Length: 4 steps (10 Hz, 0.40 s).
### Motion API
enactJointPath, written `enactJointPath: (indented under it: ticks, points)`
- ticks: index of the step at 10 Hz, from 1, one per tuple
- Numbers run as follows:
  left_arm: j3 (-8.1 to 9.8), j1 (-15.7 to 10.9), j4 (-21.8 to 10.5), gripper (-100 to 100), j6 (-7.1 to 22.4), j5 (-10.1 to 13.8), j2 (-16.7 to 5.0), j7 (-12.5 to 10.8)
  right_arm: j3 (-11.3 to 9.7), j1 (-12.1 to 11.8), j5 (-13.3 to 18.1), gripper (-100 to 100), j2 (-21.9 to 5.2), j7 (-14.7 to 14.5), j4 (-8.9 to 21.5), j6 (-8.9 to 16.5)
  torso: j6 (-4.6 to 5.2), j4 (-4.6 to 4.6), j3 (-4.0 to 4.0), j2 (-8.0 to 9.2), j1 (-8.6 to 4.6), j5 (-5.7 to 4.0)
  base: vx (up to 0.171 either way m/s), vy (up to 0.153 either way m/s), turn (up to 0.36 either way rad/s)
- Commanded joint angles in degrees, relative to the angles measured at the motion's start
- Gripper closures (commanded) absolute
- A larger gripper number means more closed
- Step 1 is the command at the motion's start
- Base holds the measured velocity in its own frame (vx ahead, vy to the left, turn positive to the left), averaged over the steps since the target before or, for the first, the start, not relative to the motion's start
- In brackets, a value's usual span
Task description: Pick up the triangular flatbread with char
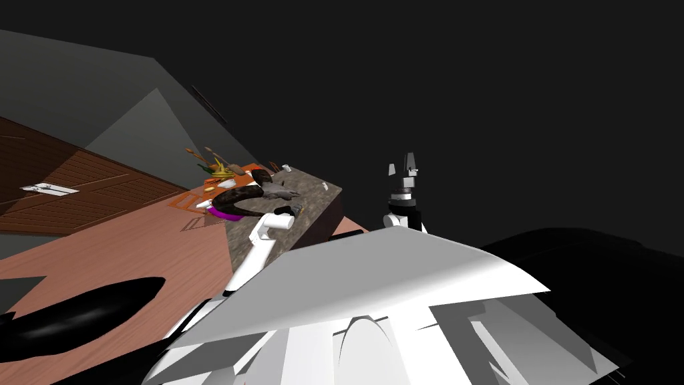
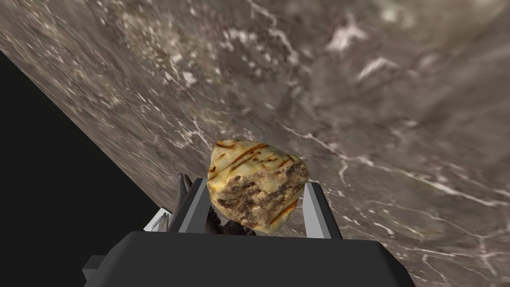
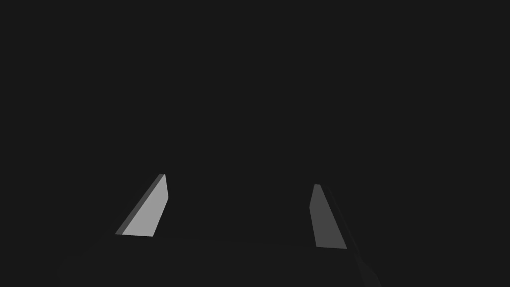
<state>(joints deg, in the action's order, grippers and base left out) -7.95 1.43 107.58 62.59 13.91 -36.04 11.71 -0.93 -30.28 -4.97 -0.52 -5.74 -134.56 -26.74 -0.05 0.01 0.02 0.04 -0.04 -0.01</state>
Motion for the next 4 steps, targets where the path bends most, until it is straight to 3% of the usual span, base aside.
enactJointPath:
  ticks: [1, 2, 3, 4]
  points:
    - [0.12, 0.2, 1.7, 100, 1.3, 0.4, -0.4, -0.2, 0.0, 0.0, 0.0, 0, 0.0, 0.0, 0.0, 0.0, 0.00, 0.00, 0.00, 0.00, 0.00, 0.00, -0.018, -0.011, 0.054]
    - [0.22, 0.3, 3.1, 100, 2.4, 0.7, -0.8, -0.3, 0.0, 0.0, 0.0, 0, 0.0, 0.0, 0.0, 0.0, -0.02, 0.02, 0.05, 0.08, -0.05, -0.02, -0.040, -0.017, 0.067]
    - [0.06, 0.1, 2.3, 100, 1.7, 0.3, -0.5, -0.2, 0.0, 0.0, 0.0, 0, 0.0, 0.0, 0.0, 0.0, -0.03, 0.03, 0.10, 0.17, -0.08, -0.03, -0.020, -0.008, 0.011]
    - [0.05, 0.1, 2.5, 0, 2.0, 0.3, -0.5, -0.3, 0.0, 0.0, 0.0, 0, 0.0, 0.0, 0.0, 0.0, -0.02, 0.02, 0.07, 0.12, -0.05, -0.01, 0.000, 0.000, 0.000]
